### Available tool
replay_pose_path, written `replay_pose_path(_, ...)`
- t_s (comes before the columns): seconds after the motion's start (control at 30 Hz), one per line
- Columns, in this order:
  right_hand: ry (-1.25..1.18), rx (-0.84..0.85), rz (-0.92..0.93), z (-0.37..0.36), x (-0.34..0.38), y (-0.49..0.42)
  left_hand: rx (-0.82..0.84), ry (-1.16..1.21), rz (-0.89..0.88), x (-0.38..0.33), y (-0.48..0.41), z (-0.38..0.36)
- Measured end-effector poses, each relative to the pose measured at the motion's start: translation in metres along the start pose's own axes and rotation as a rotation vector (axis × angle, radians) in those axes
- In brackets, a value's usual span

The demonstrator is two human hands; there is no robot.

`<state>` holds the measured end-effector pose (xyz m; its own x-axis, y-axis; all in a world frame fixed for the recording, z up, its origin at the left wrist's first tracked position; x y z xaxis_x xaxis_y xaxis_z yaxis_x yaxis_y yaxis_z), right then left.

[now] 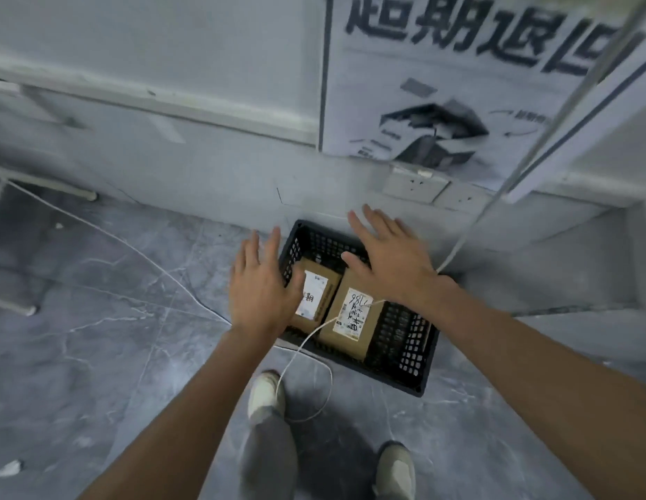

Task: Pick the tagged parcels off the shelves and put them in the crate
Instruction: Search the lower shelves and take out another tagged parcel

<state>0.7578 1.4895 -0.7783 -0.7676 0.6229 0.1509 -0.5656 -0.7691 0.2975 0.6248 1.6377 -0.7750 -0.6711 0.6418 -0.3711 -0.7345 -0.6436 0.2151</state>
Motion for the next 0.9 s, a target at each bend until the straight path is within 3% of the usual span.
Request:
replay_pose_path(0.13,0.009,-0.159,0.051,0.095,0.03,0.014,-0.158,-0.073,-0.068,-0.026,0.015,0.09)
replay_pose_path(0.37,0.028,-0.405,0.143,0.25,0.097,0.047,-0.447,-0.103,0.008,-0.044,0.068,0.271)
replay_pose_path(0.53,0.028,-0.562,0.216,0.349,0.162,0.087,-0.624,-0.091,0.084,-0.027,0.135,0.392)
replay_pose_path(0.9,0.004,-0.724,0.492,0.494,0.339,0.185,-0.908,-0.165,0.206,0.044,0.311,0.595)
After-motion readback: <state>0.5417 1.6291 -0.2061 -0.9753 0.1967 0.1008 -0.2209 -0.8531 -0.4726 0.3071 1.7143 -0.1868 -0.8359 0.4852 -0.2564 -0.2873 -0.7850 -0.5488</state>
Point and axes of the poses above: each hand's wrist, its own y-axis away from the middle knuckle, its own z-axis out of the back of the hand, x = y × z, the point moved 7 cm from there along -y, towards the middle knuckle, and after that the axes turned 4 degrees about z, right-handed, at the moved point
